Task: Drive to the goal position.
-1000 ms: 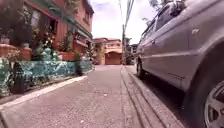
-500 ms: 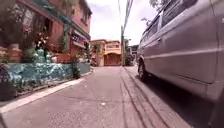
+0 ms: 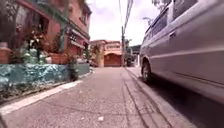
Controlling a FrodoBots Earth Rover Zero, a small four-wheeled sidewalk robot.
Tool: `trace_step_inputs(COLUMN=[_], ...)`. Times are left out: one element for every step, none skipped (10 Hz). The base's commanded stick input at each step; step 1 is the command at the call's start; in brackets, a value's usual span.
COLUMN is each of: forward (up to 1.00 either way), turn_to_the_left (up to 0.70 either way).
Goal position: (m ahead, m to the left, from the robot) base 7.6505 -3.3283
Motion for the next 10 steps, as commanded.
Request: trace_step_inputs(forward=[0.70,0.70,0.70,0.70,0.70,0.70,0.70,0.70,0.70,0.70], turn_to_the_left=[0.00,0.00,0.00,0.00,0.00,0.00,0.00,0.00,0.00,0.00])
